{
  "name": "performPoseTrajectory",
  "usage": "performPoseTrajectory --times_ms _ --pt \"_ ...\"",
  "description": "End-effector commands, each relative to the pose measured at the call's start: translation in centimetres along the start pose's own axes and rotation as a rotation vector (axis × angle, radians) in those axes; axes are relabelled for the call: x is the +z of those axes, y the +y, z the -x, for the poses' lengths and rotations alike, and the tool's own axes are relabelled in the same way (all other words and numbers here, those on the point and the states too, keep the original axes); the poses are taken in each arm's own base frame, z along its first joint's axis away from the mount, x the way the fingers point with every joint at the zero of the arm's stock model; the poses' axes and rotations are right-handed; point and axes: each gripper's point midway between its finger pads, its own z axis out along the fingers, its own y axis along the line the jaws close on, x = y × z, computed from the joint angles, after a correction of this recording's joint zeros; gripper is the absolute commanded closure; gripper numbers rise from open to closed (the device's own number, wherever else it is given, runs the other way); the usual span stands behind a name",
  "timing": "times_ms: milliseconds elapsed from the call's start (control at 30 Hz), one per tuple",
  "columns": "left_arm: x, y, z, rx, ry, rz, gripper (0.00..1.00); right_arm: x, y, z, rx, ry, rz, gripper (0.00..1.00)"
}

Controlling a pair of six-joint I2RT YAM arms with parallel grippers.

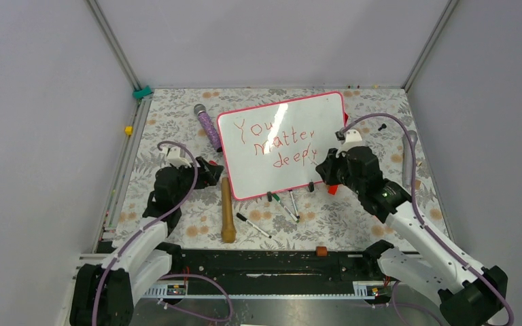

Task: Write a sentence on the whiteboard
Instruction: Close the whiteboard marker at the center of the board.

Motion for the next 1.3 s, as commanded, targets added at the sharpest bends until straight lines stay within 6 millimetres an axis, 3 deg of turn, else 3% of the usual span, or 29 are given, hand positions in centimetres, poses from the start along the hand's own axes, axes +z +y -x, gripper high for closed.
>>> performPoseTrajectory --times_ms 0,33,133,200,333,367,433,467,733,1267 --pt "-2.0 5.3 2.0 -0.125 -0.115 0.361 0.10 -0.9 1.5 2.7 0.029 -0.128 0.076 1.00" --pt "-2.5 6.0 2.4 -0.176 -0.147 0.414 0.03 -1.0 1.5 2.8 0.033 -0.132 0.079 1.00" --pt "-3.6 8.0 2.9 -0.374 -0.238 0.570 0.01 -1.3 1.7 2.9 0.040 -0.140 0.091 1.00" --pt "-3.4 8.1 3.2 -0.447 -0.231 0.593 0.01 -1.4 1.8 3.0 0.046 -0.145 0.096 1.00" --pt "-3.0 8.3 4.4 -0.538 -0.133 0.730 0.12 -1.8 1.9 3.3 0.052 -0.165 0.103 1.00" --pt "-3.4 9.1 3.3 -0.549 -0.053 0.831 0.13 -1.9 1.9 3.3 0.053 -0.170 0.103 1.00" --pt "-3.1 8.8 5.4 -0.561 -0.017 0.921 0.16 -2.1 1.8 3.4 0.057 -0.180 0.103 1.00" --pt "-2.9 9.0 5.5 -0.566 0.017 0.963 0.18 -2.2 1.9 3.5 0.059 -0.187 0.105 1.00" --pt "1.8 8.9 4.9 -0.629 0.173 0.996 0.25 -3.3 1.2 4.0 0.059 -0.237 0.079 1.00" --pt "6.9 10.2 1.2 -0.704 0.350 1.042 0.34 -3.3 0.5 3.9 0.052 -0.251 0.050 1.00"
